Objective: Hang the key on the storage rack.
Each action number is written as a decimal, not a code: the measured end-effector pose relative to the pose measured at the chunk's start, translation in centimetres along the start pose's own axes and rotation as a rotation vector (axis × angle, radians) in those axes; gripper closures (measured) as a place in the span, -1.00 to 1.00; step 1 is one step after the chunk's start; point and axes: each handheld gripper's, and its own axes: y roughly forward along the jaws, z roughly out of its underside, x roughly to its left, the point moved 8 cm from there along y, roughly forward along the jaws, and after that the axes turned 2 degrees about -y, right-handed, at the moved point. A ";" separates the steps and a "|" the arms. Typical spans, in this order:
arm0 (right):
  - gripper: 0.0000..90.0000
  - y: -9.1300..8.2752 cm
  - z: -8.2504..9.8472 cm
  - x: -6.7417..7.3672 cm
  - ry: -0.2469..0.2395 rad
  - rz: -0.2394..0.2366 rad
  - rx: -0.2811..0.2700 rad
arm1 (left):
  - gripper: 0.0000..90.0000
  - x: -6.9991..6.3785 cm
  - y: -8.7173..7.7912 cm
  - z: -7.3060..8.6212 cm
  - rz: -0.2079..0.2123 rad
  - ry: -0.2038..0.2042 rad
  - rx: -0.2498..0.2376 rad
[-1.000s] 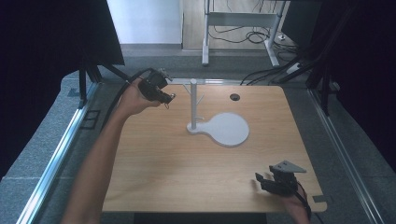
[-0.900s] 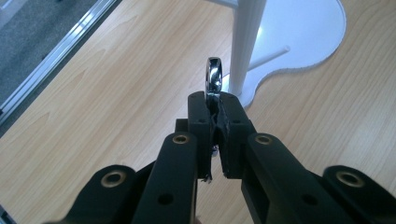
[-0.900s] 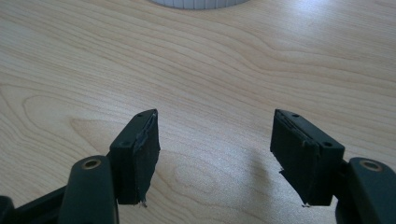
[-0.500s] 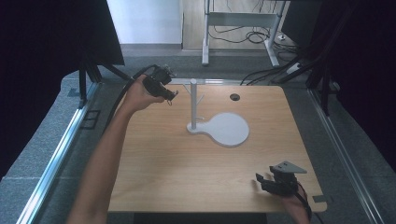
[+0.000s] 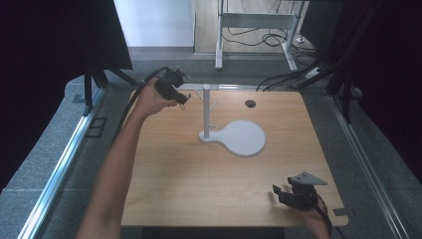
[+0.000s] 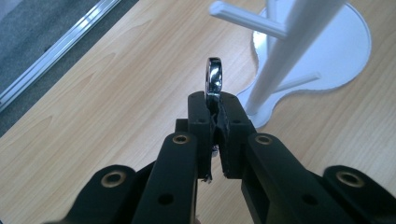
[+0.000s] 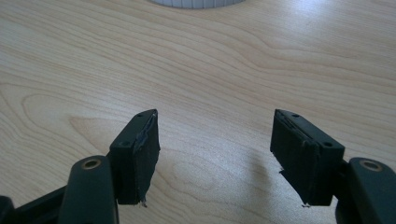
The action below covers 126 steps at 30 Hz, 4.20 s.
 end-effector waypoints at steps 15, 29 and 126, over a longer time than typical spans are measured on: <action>-0.27 0.0 0.1 0.0 -0.004 0.000 0.000 | 0.90 0.5 0.5 -1.6 -0.023 -0.022 -0.008; -0.27 -0.1 0.1 0.0 0.010 -0.015 -0.005 | 0.90 -0.3 0.2 -2.8 -0.032 -0.006 -0.028; -0.27 1.0 0.7 0.2 -0.018 -0.023 0.041 | 0.13 -5.3 -3.0 9.1 -0.026 0.014 -0.118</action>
